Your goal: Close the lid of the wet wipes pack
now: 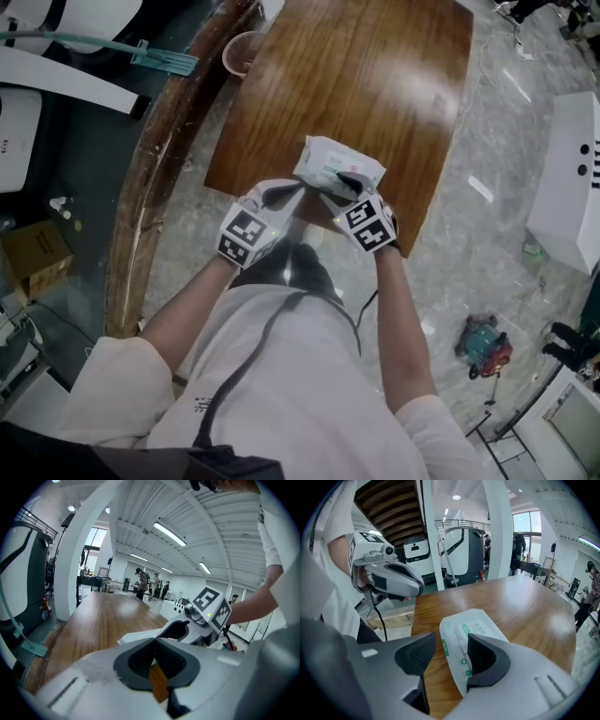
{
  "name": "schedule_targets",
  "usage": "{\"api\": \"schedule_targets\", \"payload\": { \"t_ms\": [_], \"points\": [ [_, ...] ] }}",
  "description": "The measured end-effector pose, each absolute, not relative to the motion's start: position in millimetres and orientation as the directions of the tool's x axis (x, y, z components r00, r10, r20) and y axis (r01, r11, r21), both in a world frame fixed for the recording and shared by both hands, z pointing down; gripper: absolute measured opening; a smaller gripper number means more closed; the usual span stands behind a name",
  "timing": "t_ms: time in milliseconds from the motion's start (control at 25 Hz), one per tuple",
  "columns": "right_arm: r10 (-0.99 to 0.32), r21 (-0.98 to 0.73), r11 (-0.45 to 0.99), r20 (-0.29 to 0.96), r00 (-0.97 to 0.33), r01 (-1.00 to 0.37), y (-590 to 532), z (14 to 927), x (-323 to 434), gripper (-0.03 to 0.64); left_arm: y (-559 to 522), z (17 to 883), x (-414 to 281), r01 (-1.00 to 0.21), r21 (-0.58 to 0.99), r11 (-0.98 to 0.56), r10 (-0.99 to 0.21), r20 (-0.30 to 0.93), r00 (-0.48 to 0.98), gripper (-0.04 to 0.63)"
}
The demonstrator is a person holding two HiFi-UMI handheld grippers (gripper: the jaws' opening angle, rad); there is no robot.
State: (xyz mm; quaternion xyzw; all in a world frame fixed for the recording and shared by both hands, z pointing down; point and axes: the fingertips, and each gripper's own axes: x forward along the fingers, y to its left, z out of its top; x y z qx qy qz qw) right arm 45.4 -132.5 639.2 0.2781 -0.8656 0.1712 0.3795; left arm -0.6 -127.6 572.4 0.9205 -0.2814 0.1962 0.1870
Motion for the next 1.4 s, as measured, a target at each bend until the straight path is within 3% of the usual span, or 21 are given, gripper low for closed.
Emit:
{"api": "schedule_targets", "payload": {
  "t_ms": [320,1040,1160,1400],
  "points": [
    [-0.323,-0.083,0.793,0.783,-0.532,-0.604,-132,642,46,0.209,-132,569,3,-0.577,0.226,-0.785,-0.439,0.455,0.775,0.005],
    [-0.403,-0.046,0.748,0.761,-0.507,-0.663,-135,650,44,0.206,-130,567,8,-0.568,0.224,-0.792,-0.426,0.464,0.777,0.005],
    [-0.466,-0.092,0.678,0.714,-0.523,-0.729,-139,639,53,0.136,-129,559,9,-0.560,0.214,-0.800,-0.430,0.447,0.785,0.005],
    [-0.563,-0.138,0.598,0.629,-0.536,-0.790,-137,609,67,0.109,-125,545,11,-0.549,0.207,-0.810,-0.429,0.431,0.794,0.005]
  ]
}}
